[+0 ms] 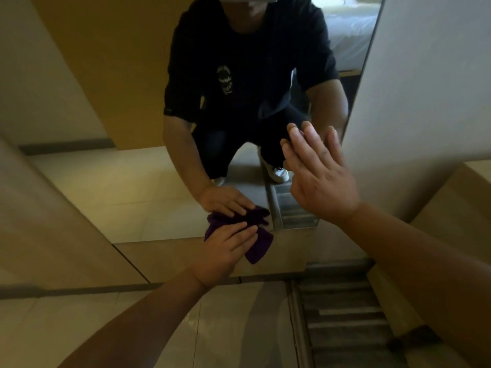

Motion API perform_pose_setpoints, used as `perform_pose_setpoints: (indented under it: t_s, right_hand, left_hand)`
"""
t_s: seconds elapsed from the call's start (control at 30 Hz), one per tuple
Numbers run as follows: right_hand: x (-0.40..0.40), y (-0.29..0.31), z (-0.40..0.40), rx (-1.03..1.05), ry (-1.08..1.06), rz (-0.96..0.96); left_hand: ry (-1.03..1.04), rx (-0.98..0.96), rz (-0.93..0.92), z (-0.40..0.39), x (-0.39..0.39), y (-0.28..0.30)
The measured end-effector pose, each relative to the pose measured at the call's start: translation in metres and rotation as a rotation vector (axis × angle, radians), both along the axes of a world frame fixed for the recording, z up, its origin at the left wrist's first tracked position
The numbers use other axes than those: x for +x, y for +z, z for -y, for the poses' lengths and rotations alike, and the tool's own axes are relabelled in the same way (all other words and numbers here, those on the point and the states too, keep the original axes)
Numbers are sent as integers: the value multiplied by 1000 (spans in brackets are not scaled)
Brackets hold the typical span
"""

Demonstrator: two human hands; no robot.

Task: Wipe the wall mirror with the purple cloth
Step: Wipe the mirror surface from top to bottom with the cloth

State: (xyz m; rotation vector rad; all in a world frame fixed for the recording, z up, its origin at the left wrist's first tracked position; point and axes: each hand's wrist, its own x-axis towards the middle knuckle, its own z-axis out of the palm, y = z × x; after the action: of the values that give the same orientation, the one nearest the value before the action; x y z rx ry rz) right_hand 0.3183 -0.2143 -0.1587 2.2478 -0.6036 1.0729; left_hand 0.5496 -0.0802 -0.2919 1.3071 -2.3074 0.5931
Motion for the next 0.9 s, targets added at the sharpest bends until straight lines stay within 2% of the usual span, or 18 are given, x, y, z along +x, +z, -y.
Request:
perform_pose_setpoints:
  t_s: [0.13,0.23,0.33,0.43,0.53,0.77,0.9]
  right_hand:
    - [-17,11,-2,87,102,-17]
    - [-35,16,3,109,57,43]
    - [-45,23,12,77,30,64]
    - [-48,25,20,15,19,58]
    - [-48,20,29,-42,30,76]
    - [-43,8,45,-118,35,100]
    - [-44,12,41,-83,26,76]
  left_hand:
    - [33,-255,-80,9,-24,77]
    - [77,-509,-213,29,-47,141]
    - [93,-658,-254,55,-64,168]
    - [65,-631,-142,69,-69,145]
    - [32,-517,8,67,-62,93]
    - [-48,-289,203,51,-40,-22]
    - [6,-204,138,44,-47,-29]
